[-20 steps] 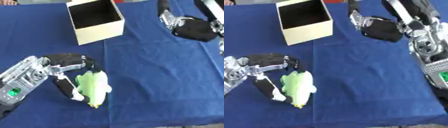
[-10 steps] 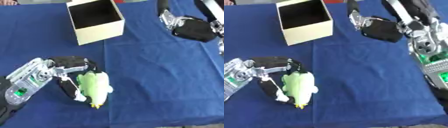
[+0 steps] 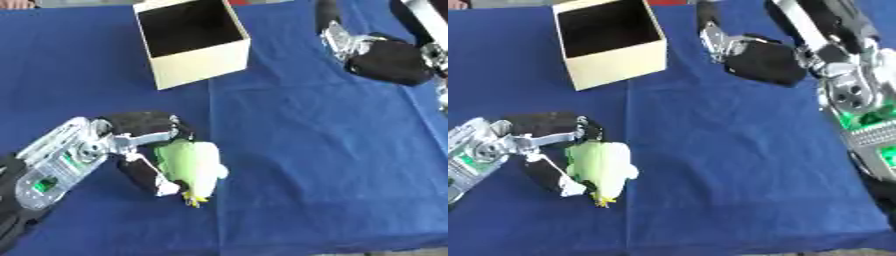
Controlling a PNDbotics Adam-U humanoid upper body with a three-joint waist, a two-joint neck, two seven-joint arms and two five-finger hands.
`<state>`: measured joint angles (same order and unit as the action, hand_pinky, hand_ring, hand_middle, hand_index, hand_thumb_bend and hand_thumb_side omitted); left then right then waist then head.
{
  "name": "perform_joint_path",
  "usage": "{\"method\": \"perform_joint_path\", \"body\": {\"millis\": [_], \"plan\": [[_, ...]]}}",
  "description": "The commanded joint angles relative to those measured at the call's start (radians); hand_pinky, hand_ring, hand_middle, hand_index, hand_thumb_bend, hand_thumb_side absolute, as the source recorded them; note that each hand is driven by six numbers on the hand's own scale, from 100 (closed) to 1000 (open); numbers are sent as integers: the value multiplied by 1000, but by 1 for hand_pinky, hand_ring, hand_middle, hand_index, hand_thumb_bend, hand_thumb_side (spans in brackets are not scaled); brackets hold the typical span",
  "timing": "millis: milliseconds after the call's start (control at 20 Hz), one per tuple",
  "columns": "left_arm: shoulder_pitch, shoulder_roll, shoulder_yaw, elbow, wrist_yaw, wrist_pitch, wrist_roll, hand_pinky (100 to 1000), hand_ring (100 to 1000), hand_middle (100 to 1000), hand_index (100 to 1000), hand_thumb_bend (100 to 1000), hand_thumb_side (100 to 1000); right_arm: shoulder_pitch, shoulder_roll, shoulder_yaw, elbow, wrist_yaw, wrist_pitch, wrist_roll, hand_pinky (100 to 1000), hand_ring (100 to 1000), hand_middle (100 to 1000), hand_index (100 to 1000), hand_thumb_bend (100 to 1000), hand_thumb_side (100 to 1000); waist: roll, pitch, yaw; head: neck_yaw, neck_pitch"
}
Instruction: Pick up objects on the table and place them in the box.
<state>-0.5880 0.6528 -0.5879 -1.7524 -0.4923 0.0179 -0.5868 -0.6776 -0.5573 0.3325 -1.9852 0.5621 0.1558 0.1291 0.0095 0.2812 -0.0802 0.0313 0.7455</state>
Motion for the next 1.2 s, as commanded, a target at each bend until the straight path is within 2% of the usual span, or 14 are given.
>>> {"method": "perform_joint_path", "body": {"millis": [50, 350, 750, 950, 1200], "plan": [[-8, 19, 8, -15, -10, 6, 33, 313, 471, 598, 735, 100, 227, -11, -9, -14, -15, -9, 1, -5, 929, 904, 824, 913, 100, 718, -2, -15, -1, -3, -5], [-13, 46, 24, -69, 1, 24, 41, 322, 479, 608, 736, 100, 248, -8, -12, -14, -15, -8, 3, -3, 929, 904, 824, 913, 100, 717, -1, -17, 2, -6, -9], [-5, 46, 58, -97, -124, 53, 121, 318, 484, 587, 712, 100, 253, -3, -9, -16, -15, -7, 4, -3, 929, 903, 824, 913, 100, 715, 0, -21, 7, -9, -20], [-4, 45, 59, -90, -125, 56, 132, 313, 479, 584, 710, 100, 259, -9, 0, -17, -15, -8, 2, -3, 930, 903, 824, 913, 100, 711, -4, -18, 13, -7, -44], [-9, 38, 85, -95, -130, 68, 160, 309, 474, 581, 706, 100, 268, -20, 6, -17, -15, -6, 0, -2, 930, 903, 824, 913, 100, 706, -4, -15, 8, 2, -41]]}}
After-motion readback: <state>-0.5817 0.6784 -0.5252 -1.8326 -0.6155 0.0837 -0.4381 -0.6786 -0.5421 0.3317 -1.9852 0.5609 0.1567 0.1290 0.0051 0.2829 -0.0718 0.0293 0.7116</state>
